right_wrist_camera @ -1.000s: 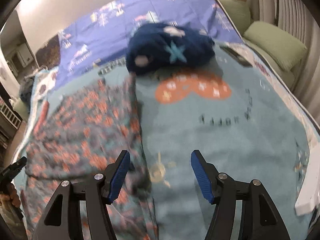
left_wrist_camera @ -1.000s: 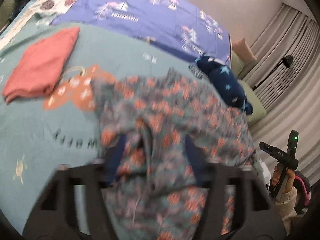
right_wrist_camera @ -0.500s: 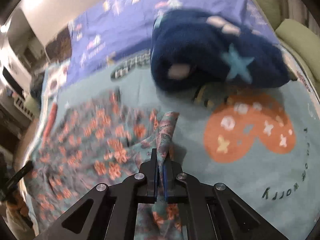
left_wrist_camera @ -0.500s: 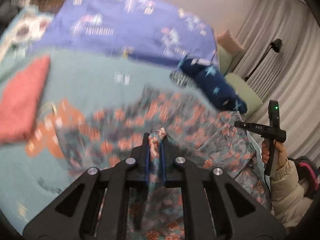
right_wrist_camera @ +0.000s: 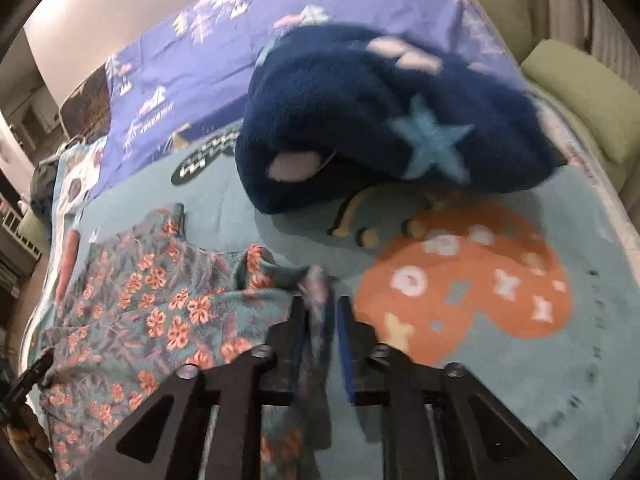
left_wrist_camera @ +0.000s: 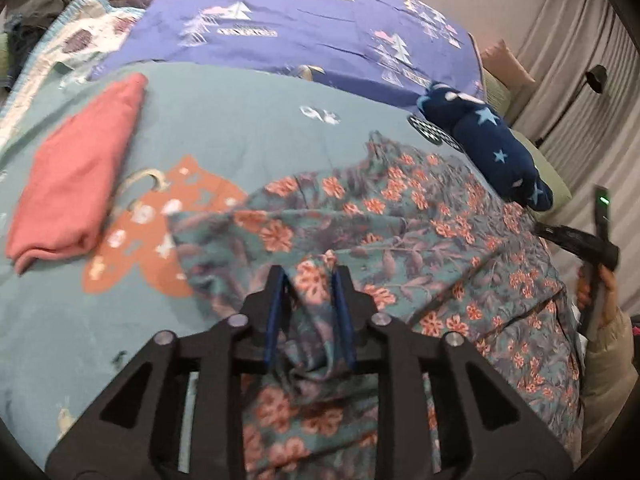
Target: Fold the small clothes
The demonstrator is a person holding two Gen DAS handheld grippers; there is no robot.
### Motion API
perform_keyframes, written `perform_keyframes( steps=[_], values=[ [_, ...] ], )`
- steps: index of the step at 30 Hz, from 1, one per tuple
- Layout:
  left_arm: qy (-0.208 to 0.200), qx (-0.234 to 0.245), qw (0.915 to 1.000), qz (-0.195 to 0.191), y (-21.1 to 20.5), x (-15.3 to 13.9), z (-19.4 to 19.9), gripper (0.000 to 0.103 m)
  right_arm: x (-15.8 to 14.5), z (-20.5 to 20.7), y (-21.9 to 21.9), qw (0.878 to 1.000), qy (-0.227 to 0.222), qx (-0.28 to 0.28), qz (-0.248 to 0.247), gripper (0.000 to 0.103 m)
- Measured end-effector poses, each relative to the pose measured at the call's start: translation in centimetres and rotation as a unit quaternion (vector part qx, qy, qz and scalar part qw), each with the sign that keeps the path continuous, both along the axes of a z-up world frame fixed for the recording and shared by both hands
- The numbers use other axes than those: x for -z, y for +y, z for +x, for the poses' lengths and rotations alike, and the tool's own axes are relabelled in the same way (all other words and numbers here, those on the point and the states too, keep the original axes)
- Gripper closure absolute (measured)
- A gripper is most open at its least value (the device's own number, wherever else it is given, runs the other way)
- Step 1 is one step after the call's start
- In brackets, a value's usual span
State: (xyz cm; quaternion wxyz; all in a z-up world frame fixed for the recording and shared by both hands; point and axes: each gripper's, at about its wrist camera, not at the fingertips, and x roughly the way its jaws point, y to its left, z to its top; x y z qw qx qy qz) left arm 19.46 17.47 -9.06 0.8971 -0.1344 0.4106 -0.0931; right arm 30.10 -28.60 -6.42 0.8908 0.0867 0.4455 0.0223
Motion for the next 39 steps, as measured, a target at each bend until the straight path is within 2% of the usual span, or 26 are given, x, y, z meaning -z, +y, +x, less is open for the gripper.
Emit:
perform_keyframes(
  steps=[2,3,4,5,6,7,8,9,12,14,16,19,23,26,30,35,37,38,39],
  values=[
    [-0.016,-0.006,0.9998,0.007,0.2,-1.2,-0.8,0.073,-1.7,-2.6,0.4,0.999,-0.017,-0.029,-0.003,0.083],
    [-0.026,-0.003,0.9996,0.007,0.2,-1.8,-1.3,0.070,-2.2,-3.6,0.7,0.999,-0.019,-0.047,0.004,0.082],
    [-0.035,0.001,0.9993,0.010,0.1,-2.2,-1.8,0.062,-2.4,-4.8,1.2,0.997,-0.016,-0.072,0.012,0.080],
    [-0.040,0.005,0.9990,0.021,-0.1,-2.3,-2.3,0.057,-2.0,-6.1,1.9,0.995,-0.001,-0.103,0.018,0.073],
    [-0.034,0.005,0.9988,0.036,-0.4,-2.0,-2.6,0.057,-1.3,-6.8,2.4,0.993,0.015,-0.116,0.013,0.067],
    [-0.022,0.004,0.9986,0.047,-0.8,-1.4,-2.4,0.057,0.1,-7.5,3.1,0.992,0.043,-0.120,-0.018,0.067],
    [-0.004,0.007,0.9986,0.052,-1.2,-0.7,-2.4,0.057,0.9,-7.7,3.2,0.991,0.058,-0.112,-0.047,0.067],
    [0.010,0.013,0.9987,0.049,-1.4,-0.1,-2.8,0.058,1.9,-8.3,2.9,0.990,0.066,-0.104,-0.062,0.063],
    [0.020,0.024,0.9985,0.045,-1.6,0.1,-5.5,0.061,0.9,-10.4,0.9,0.997,0.048,-0.061,-0.017,0.062],
    [0.011,0.025,0.9992,0.028,-1.4,-0.9,-8.2,0.061,-0.7,-12.4,0.3,0.998,0.027,-0.038,-0.029,0.062],
    [-0.002,0.038,0.9993,-0.005,-1.3,-2.1,-10.9,0.061,-2.3,-14.9,0.2,0.998,0.007,-0.042,-0.051,0.062],
    [-0.008,0.075,0.9970,-0.017,-2.1,-3.2,-14.2,0.061,-3.6,-18.5,0.8,0.996,0.001,-0.082,-0.046,0.060],
    [-0.003,0.109,0.9939,-0.011,-3.7,-3.4,-17.6,0.060,-2.9,-22.3,2.1,0.993,0.013,-0.112,-0.039,0.060],
    [0.010,0.101,0.9948,-0.002,-4.0,-2.7,-19.3,0.060,-1.7,-24.4,2.0,0.993,0.027,-0.110,-0.040,0.060],
    [0.037,0.089,0.9953,-0.015,-3.5,-1.2,-21.9,0.051,-0.6,-26.9,0.2,0.995,0.041,-0.089,-0.011,0.060],
    [0.069,0.097,0.9918,-0.044,-3.6,0.4,-25.4,0.050,0.5,-30.1,-1.6,0.996,0.052,-0.076,0.017,0.060],
    [0.070,0.094,0.9920,-0.047,-3.7,0.7,-26.3,0.050,0.8,-31.5,-1.9,0.995,0.056,-0.077,0.030,0.059],
    [0.069,0.091,0.9921,-0.051,-3.8,0.7,-26.7,0.053,1.0,-32.1,-2.1,0.995,0.058,-0.079,0.035,0.059],
    [0.065,0.089,0.9923,-0.056,-3.8,0.7,-27.1,0.063,1.2,-32.7,-2.0,0.994,0.060,-0.081,0.038,0.058]
  ],
)
